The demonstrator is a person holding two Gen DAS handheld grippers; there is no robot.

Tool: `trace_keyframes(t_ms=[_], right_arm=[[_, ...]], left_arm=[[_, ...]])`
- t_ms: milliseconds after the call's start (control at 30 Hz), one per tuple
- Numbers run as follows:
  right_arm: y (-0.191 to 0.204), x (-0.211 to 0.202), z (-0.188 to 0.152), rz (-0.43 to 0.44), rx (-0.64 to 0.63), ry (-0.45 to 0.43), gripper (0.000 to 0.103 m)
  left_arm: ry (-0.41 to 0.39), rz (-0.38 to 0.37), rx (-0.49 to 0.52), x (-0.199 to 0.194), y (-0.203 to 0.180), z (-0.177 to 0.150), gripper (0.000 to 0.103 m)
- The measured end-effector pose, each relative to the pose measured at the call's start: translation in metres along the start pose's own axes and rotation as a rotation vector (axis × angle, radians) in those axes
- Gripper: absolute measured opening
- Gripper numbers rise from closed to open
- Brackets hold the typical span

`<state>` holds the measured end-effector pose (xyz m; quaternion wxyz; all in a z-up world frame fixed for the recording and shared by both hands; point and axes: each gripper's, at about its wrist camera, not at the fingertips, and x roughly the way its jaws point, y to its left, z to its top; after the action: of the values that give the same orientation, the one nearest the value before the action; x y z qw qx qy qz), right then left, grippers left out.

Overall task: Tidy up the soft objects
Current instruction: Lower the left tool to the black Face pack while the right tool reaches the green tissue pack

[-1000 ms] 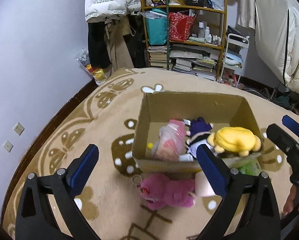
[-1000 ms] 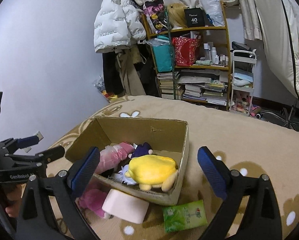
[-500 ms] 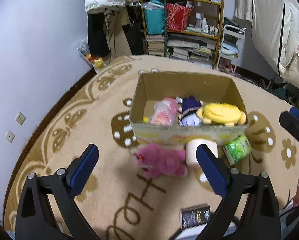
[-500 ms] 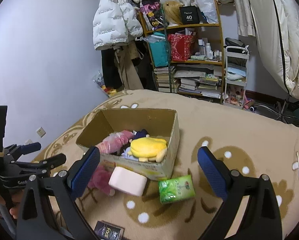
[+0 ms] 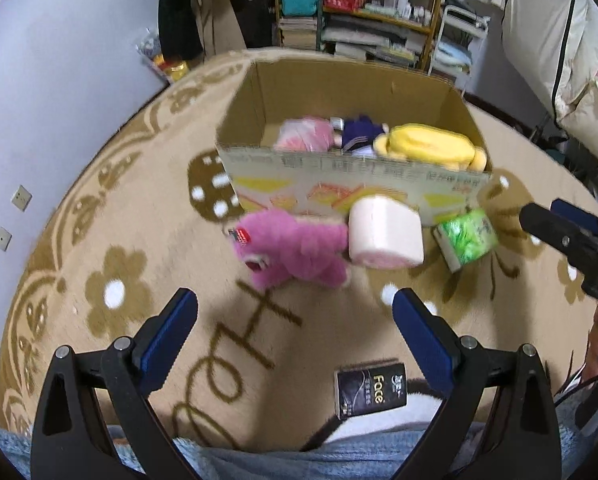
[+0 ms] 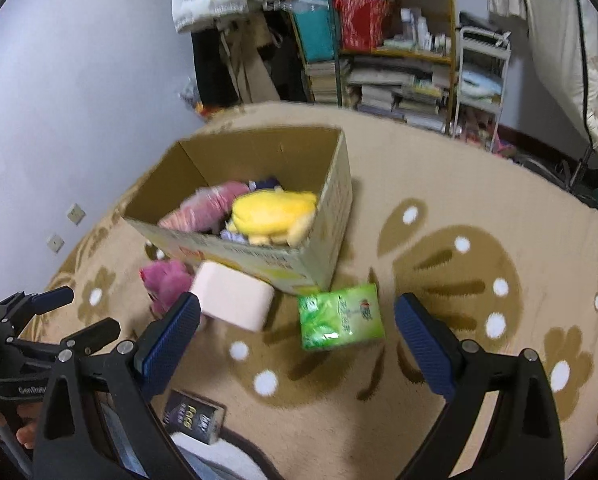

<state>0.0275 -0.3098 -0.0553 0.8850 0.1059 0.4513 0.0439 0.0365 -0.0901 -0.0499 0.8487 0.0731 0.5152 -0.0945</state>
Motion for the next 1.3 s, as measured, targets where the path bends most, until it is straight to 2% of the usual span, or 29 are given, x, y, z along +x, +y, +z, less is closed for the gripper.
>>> trace_keyframes(t_ms=[267, 633, 833, 1033, 1133, 1233, 1300], right_arm=[[-0.008, 0.035, 0.001, -0.017, -0.039, 0.123, 0.102], [-0.004, 0.094, -0.007, -0.053, -0.113, 0.297, 0.102], [-0.009, 0.113, -0.010, -0.075, -0.100, 0.351, 0.102], [-0.007, 0.123, -0.012, -0.085, -0.108, 0.385, 0.100], [-0.002, 0.126, -0.017, -0.094, -0.123, 0.394, 0.099], [0.001, 0.127, -0.019, -0.103, -0.130, 0.394, 0.089], [0.000, 0.126, -0.020, -0.107, -0.131, 0.391, 0.083]], left_arm=[[0.097, -0.016, 0.039, 0.038, -0.014, -0.015, 0.097], [0.236, -0.048, 0.035, 0.071, -0.026, -0.033, 0.097], [0.277, -0.094, 0.053, 0.075, -0.034, -0.041, 0.097], [0.345, -0.102, 0.103, 0.086, -0.043, -0.050, 0.096], [0.383, -0.107, 0.116, 0.093, -0.047, -0.055, 0.089], [0.413, -0.114, 0.104, 0.098, -0.046, -0.057, 0.080], [0.426, -0.129, 0.092, 0.099, -0.045, -0.058, 0.069]])
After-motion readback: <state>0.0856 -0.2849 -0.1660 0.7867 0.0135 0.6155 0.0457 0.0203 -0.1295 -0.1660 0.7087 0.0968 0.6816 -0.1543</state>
